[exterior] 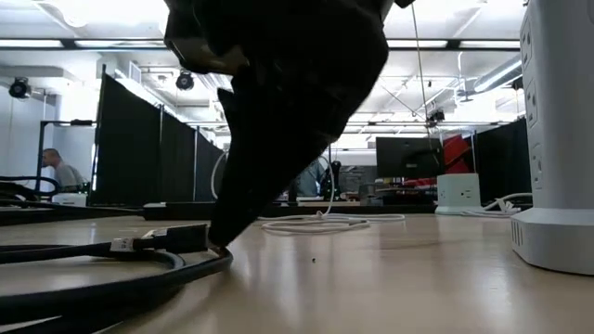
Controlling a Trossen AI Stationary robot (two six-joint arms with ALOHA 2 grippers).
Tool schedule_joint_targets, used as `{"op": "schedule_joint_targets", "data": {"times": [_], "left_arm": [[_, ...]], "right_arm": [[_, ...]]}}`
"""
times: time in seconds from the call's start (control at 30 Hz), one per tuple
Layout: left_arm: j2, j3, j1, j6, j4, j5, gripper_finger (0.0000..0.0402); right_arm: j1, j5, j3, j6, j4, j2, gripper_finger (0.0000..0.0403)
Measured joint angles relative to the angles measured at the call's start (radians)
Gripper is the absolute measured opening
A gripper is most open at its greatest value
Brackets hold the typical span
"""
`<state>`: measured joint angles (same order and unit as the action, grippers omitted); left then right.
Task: Insert USB
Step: Insert black charger cable into the bottom white outlet extension
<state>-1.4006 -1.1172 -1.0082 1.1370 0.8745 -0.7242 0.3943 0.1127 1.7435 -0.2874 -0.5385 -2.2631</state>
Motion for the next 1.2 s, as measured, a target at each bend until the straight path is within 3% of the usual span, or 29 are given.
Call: {"op": "schedule_joint_targets", "data": {"times": [0.4,0.53,0.8,1.03,1.2], "left_arm": [[0.0,0.0,0.0,-0.021,0.002,0.0,0.0025],[0.0,0.0,0.0,-0.021,0.001,-0.002,0.0025],[0.001,-0.014,-0.003,-0.074,0.009,-0.021,0.0025],[0.001,-0.109,-0.023,-0.189,0.032,-0.154,0.0025],[-0.003,-0.199,-0.032,-0.279,0.154,-0.258,0.0025]], "right_arm": [[-0.01,-0.041,-0.013,-0.013,0.003,-0.003,0.0052],[-0.021,-0.115,-0.013,-0.114,0.014,-0.006,0.001],[-0.035,-0.222,-0.013,-0.338,0.042,0.024,0.0002],[-0.069,-0.283,-0.009,-0.493,0.049,0.149,0.0],[-0.119,-0.305,-0.009,-0.643,0.055,0.257,0.0001]]}}
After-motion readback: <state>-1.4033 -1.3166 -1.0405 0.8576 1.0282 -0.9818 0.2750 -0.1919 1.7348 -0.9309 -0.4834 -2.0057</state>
